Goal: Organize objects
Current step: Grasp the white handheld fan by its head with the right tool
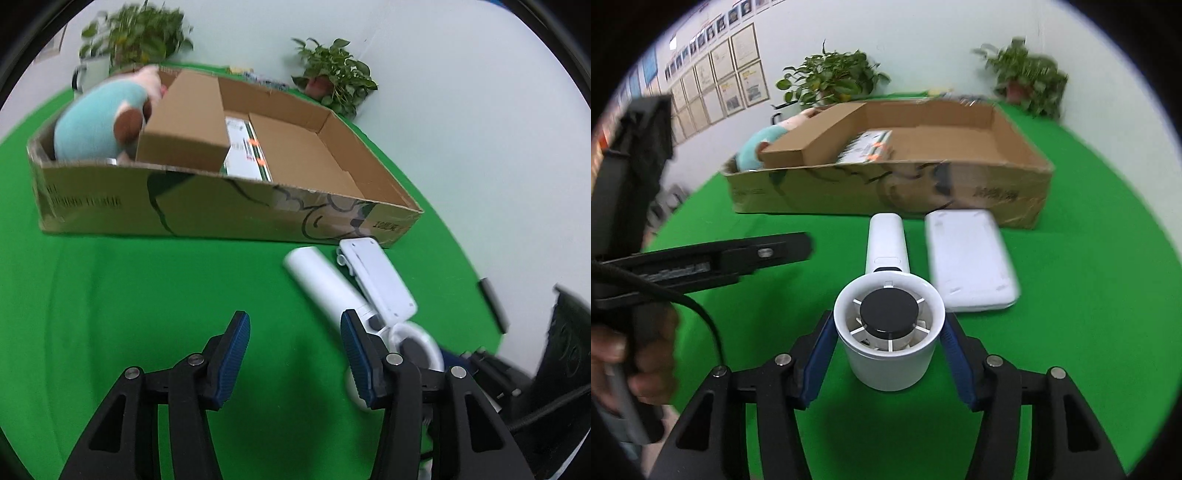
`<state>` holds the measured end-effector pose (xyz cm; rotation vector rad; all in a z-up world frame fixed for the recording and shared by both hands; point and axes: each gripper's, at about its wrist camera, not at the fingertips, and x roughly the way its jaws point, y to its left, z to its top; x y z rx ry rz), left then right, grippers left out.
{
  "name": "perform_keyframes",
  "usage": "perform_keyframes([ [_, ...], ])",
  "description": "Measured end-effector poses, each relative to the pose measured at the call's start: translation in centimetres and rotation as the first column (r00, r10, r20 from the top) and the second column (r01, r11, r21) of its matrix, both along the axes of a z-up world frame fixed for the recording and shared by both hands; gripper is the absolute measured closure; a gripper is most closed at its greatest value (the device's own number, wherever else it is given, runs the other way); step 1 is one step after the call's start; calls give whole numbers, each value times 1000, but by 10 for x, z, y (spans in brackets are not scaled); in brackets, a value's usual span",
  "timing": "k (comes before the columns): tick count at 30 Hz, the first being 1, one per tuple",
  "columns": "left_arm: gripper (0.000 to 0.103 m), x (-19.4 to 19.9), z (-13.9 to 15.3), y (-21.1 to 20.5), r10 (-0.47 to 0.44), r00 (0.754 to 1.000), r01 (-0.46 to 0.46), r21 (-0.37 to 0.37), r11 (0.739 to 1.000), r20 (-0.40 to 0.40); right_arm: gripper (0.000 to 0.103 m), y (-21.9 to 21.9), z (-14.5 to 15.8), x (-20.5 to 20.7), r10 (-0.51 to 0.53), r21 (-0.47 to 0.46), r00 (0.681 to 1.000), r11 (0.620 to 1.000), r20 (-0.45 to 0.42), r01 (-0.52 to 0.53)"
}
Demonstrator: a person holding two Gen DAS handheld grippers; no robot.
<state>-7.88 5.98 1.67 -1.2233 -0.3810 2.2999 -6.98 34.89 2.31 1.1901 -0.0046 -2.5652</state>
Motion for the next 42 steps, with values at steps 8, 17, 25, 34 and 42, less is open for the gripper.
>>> perform_keyframes([
  [8, 53, -20, -24, -10, -7, 989, -11, 123, 992, 146, 47, -4, -7, 1, 98, -297, 985, 954, 145, -51],
  [17, 66, -41, -40, 15, -8, 964, -29, 136, 990, 266, 46, 14, -6, -5, 101, -328, 978, 944, 183, -36],
  [25, 66, -63, -35, 63, -18, 954, 18, 4, 1000, 300, 32, -8, 19, 26, 92, 28, 995, 995, -46, -91],
  [34, 64, -77, -37, 87, -80, 937, 95, -25, 995, 341, 32, -25, 4, 36, 132, 93, 991, 987, -37, -128],
  [42, 67, -49, -37, 101, -138, 942, 148, -8, 989, 305, 47, -33, -7, 51, 66, 139, 997, 988, -35, -60],
])
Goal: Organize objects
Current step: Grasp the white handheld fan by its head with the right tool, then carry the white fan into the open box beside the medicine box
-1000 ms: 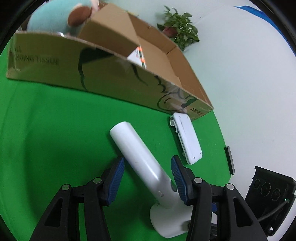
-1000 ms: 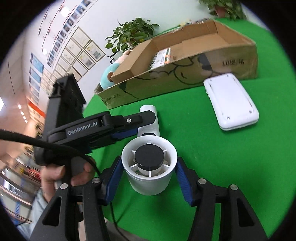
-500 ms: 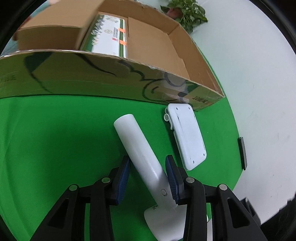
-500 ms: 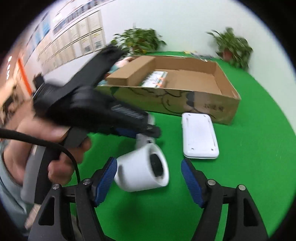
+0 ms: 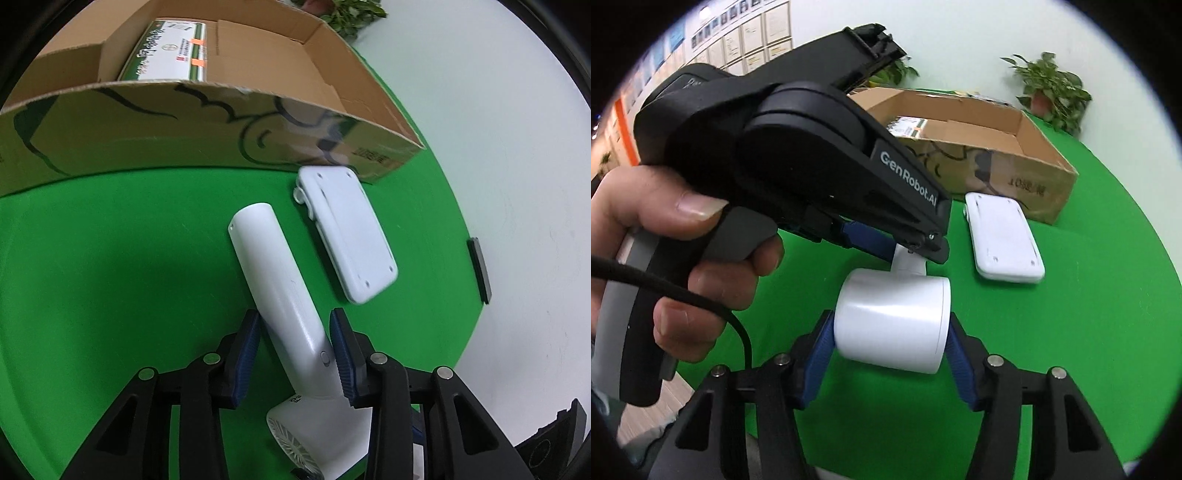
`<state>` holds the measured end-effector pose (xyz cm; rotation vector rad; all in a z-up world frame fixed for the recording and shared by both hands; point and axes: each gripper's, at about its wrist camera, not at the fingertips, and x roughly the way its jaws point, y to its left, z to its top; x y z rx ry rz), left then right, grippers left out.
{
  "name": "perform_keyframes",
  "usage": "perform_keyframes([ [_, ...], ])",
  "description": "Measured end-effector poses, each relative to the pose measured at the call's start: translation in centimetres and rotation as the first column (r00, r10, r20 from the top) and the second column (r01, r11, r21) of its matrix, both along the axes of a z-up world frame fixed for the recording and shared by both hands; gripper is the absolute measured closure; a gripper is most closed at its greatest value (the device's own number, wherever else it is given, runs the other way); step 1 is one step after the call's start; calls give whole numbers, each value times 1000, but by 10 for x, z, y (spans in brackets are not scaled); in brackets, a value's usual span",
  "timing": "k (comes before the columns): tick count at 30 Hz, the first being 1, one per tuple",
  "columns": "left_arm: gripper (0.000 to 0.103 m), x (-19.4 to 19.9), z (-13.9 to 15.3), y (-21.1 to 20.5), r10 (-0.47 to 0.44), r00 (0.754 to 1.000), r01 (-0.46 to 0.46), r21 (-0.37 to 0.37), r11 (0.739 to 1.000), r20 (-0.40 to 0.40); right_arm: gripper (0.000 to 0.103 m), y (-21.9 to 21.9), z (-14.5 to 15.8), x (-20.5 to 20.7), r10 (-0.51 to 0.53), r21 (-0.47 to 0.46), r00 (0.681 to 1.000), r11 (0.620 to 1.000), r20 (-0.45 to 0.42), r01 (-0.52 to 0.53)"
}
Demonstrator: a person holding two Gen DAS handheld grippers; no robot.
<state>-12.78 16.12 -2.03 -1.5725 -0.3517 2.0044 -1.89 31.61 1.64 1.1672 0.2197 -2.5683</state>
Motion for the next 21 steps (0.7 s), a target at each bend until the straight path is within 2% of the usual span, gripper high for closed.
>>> perform_keyframes([
  [6, 70, 10, 13, 1, -12, 999, 12, -13, 1000, -39, 47, -4, 1, 9, -67, -19, 998, 998, 2, 67],
  [21, 73, 2, 114, -19, 14, 970, -16, -5, 1000, -243, 48, -23, 55, -5, -88, -53, 986, 995, -142, 82],
])
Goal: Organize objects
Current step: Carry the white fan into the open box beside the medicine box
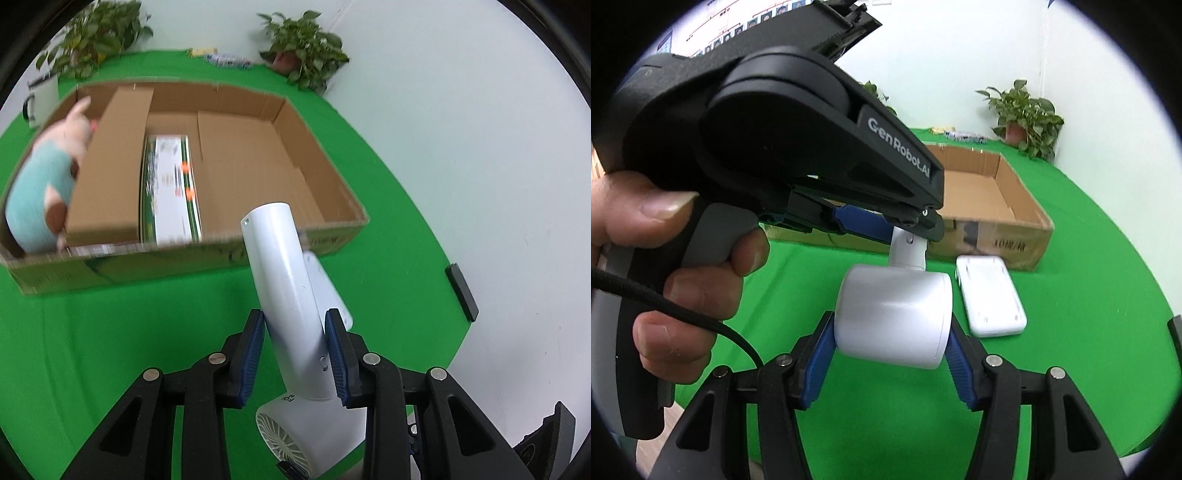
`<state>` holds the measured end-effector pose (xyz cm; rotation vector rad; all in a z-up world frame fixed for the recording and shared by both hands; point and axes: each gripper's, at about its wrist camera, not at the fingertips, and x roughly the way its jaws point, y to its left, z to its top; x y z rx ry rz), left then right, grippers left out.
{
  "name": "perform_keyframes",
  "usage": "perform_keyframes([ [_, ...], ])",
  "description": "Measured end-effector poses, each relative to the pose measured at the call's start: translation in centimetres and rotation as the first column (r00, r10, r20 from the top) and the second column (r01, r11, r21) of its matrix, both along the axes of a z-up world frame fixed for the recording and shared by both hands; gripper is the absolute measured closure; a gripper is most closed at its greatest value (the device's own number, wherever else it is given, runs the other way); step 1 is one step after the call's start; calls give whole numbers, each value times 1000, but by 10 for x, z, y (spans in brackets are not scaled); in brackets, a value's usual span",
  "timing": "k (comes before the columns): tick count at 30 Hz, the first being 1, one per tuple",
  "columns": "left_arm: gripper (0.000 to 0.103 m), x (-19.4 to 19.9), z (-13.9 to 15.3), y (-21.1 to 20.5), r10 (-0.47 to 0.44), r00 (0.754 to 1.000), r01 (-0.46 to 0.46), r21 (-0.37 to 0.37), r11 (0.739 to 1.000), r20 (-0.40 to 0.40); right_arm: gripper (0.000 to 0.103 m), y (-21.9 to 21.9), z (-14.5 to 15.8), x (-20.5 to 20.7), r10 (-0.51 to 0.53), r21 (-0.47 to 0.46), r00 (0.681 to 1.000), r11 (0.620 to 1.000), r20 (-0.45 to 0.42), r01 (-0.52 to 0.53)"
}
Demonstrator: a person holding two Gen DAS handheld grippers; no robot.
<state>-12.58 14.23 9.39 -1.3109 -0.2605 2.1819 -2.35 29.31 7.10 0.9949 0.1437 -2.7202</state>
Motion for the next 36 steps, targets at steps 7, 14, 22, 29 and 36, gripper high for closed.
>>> perform_keyframes([
  [7, 73, -10, 63, -6, 2, 993, -2, -6, 1000, -117, 48, -4, 34, -17, -1, -5, 998, 1000, -60, 0],
  [14, 74, -28, 112, -9, 1, 983, -4, -17, 1000, -184, 49, -7, 63, -41, -6, -1, 994, 1000, -108, 5],
  [22, 75, -64, 155, -3, 8, 975, -22, -64, 998, -221, 49, -6, 79, -90, 0, -42, 998, 999, -63, -3],
  [29, 75, -119, 155, 6, 15, 981, -33, -89, 995, -192, 49, -6, 86, -134, 7, -61, 1000, 998, -23, -8],
  [36, 75, -188, 107, 19, 17, 996, -28, -132, 991, -86, 49, -5, 58, -169, 20, -85, 997, 996, 75, -13],
])
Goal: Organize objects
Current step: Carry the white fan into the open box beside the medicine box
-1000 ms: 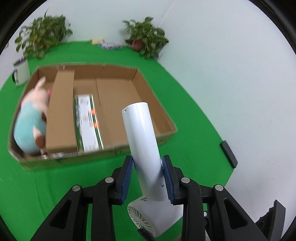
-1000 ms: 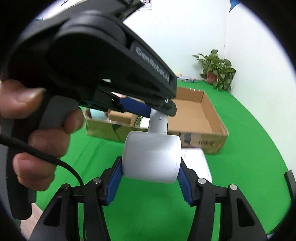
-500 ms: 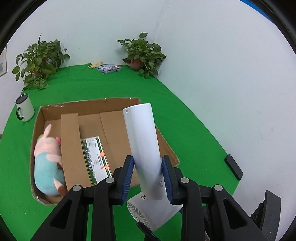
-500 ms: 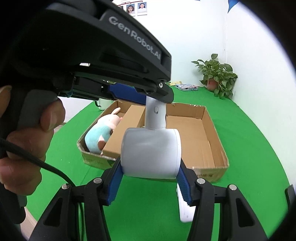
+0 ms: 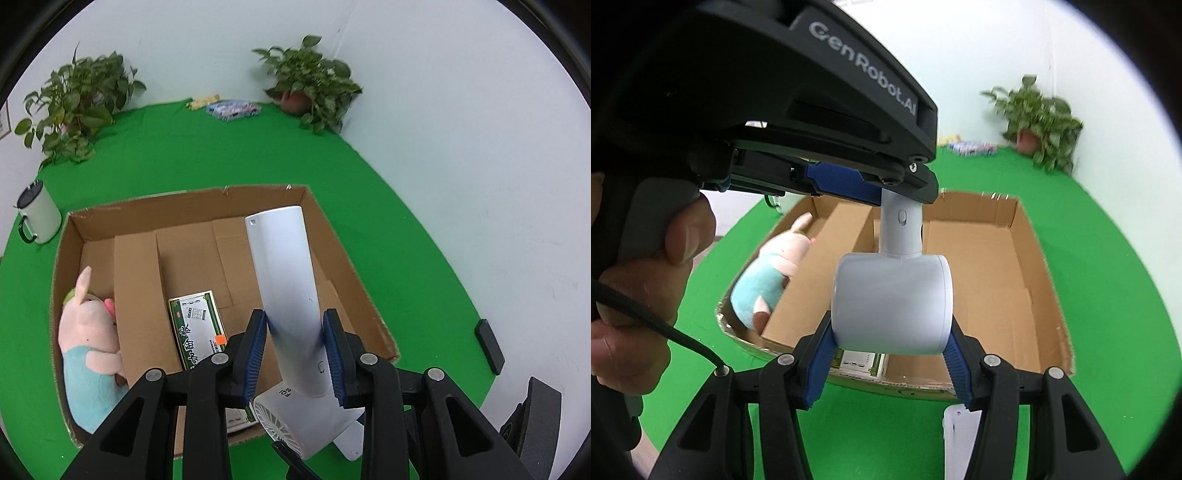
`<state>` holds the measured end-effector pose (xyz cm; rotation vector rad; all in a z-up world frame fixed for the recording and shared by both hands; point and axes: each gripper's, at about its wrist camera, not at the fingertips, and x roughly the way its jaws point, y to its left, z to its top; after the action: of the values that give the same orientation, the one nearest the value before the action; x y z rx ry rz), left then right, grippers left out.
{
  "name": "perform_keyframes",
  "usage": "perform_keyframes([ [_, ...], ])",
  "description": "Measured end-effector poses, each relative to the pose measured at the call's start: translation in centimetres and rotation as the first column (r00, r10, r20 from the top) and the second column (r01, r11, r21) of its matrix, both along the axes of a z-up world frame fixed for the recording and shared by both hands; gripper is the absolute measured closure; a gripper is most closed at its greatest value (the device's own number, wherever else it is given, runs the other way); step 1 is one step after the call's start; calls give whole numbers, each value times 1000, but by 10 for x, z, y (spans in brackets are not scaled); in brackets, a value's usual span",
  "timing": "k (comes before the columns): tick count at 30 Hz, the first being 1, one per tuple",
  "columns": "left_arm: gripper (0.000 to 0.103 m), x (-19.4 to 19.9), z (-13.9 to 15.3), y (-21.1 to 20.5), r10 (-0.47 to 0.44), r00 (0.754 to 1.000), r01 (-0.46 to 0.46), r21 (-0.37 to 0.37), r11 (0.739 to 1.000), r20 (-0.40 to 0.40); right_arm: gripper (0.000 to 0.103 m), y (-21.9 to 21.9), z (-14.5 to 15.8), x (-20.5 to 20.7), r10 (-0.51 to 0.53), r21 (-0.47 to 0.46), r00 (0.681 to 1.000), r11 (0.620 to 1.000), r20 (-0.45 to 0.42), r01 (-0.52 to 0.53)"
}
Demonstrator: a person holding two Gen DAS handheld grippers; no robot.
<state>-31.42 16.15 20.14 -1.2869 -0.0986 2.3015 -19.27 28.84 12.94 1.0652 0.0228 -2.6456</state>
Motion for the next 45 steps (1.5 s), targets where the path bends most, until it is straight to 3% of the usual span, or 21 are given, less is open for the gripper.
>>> perform_keyframes([
  [14, 74, -84, -123, 18, 56, 969, -44, -54, 998, 242, 49, 7, -83, -58, 60, -18, 967, 998, 247, -58],
  [26, 74, -100, -155, 28, 49, 933, -32, -54, 998, 356, 49, 14, -94, -59, 39, -11, 929, 999, 367, -37],
  [35, 73, -94, -146, 35, 33, 941, -19, -43, 999, 336, 49, 12, -83, -46, 21, 22, 937, 999, 348, -31],
  [39, 75, -95, -151, 39, 65, 942, -36, -93, 995, 329, 49, 16, -87, -45, -22, 85, 933, 996, 360, -10],
  [45, 75, -95, -153, 36, 73, 931, -55, -61, 997, 357, 49, 17, -88, -44, -16, 77, 919, 997, 393, -16],
])
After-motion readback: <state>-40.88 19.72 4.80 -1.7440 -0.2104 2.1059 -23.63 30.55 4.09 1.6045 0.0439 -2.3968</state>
